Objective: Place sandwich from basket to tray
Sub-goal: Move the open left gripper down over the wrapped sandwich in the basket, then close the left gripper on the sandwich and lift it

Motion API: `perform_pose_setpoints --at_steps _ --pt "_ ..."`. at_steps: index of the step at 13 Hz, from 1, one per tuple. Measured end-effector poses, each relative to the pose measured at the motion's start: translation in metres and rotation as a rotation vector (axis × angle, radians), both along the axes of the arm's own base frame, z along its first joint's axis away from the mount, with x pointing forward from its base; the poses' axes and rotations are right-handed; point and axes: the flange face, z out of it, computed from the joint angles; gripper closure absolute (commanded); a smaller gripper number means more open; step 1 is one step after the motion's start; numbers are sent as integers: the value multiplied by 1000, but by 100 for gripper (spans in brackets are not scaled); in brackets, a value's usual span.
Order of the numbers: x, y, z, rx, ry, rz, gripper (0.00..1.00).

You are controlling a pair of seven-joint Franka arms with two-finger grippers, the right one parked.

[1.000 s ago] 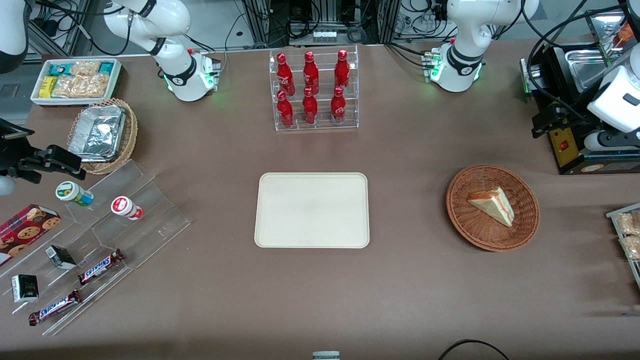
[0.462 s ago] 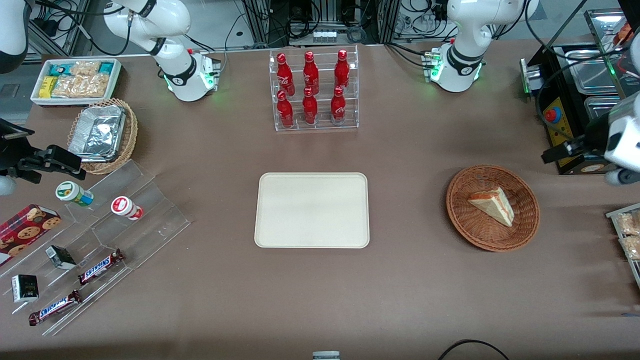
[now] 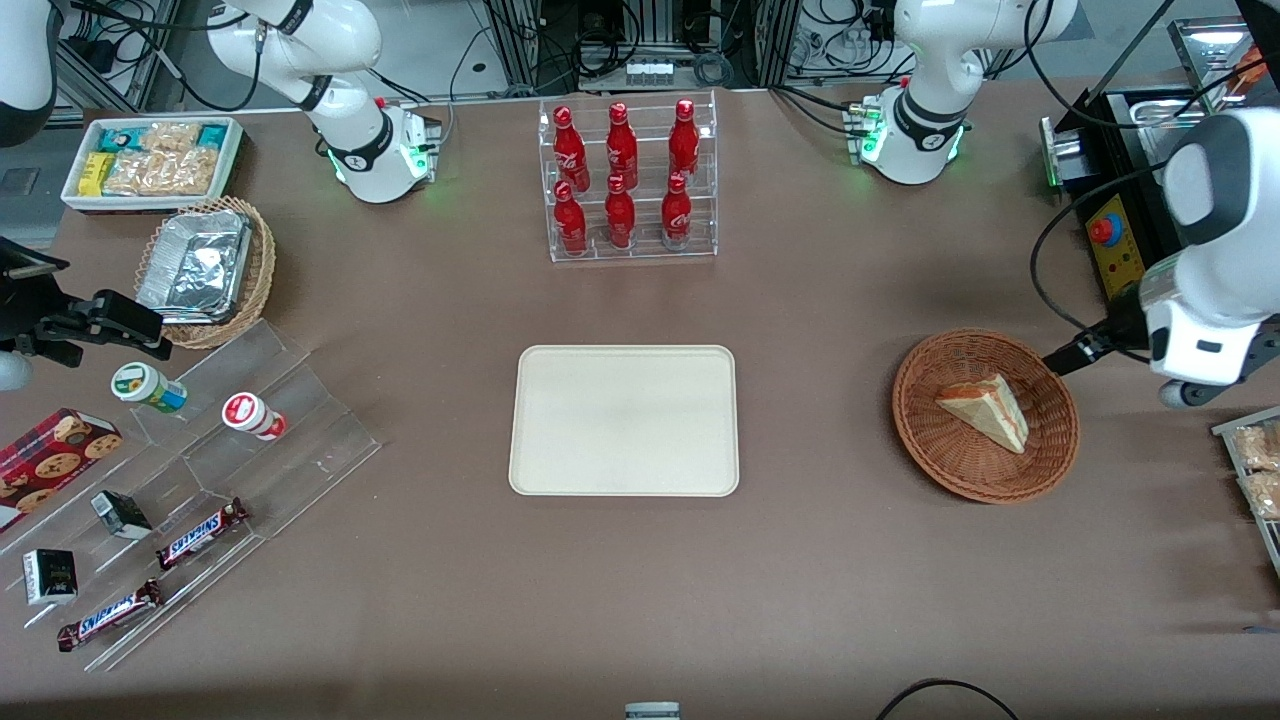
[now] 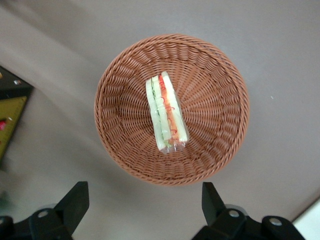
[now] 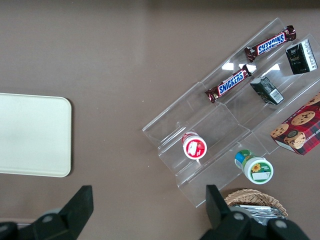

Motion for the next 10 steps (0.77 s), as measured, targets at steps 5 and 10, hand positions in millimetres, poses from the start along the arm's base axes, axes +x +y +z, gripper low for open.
perform_pose_setpoints --at_steps 5,10 --pt "-11 1 -81 24 -39 213 0" --pt "0 8 -138 41 -37 324 0"
